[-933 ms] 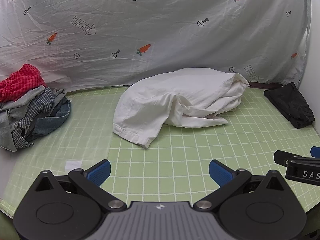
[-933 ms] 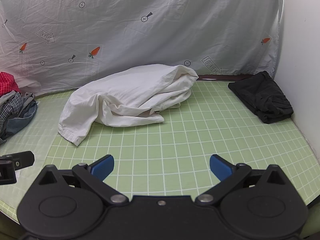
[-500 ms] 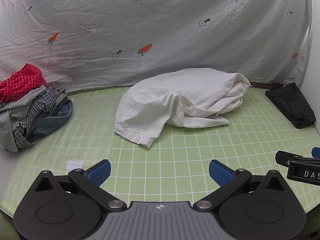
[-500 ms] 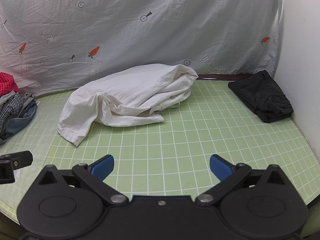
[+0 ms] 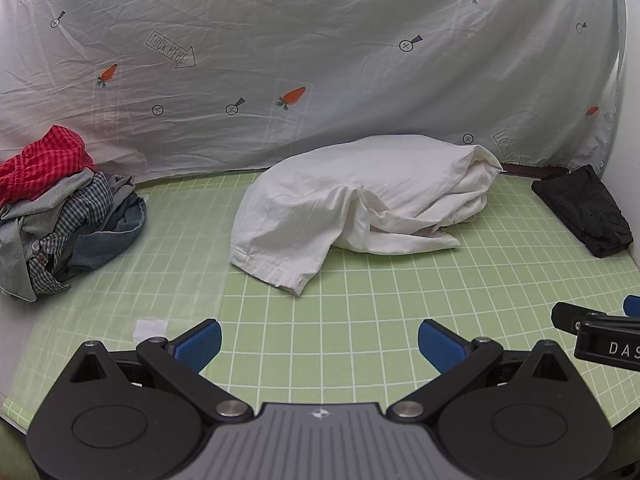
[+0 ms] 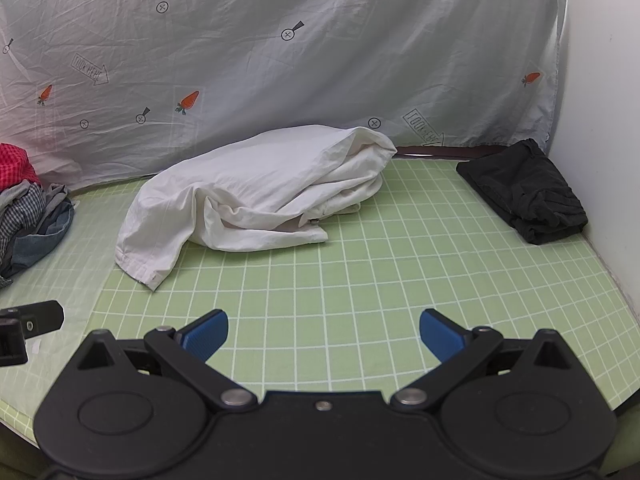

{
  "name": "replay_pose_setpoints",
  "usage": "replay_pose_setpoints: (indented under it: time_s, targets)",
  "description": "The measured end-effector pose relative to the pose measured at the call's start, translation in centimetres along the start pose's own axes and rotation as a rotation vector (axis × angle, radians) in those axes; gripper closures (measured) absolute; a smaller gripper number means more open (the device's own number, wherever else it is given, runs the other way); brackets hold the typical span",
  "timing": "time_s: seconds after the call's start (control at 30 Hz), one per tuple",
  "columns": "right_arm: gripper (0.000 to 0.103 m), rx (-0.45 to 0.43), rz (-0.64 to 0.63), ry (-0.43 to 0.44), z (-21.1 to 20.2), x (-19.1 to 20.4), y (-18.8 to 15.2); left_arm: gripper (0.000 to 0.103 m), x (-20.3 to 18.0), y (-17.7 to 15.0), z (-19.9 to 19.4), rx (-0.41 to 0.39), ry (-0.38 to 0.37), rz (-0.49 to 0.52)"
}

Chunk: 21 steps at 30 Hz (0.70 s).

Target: Fold clothes

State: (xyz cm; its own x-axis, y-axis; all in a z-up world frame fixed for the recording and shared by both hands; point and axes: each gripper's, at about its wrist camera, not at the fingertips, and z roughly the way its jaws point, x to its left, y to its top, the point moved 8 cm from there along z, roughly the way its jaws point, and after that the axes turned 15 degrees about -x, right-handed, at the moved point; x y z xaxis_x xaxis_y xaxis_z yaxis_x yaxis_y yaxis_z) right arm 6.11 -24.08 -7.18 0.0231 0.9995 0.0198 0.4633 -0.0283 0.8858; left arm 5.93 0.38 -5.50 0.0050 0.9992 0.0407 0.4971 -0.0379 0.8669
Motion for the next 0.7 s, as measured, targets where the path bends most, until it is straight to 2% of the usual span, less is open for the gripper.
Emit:
replay_pose_setpoints:
  time_s: [0.7]
  targets:
    - [0.000,0.010,-0.002,0.000,0.09,-0.29,-0.06,0.000,-0.09,-0.35,0.22,0.005,-0.001,0.000]
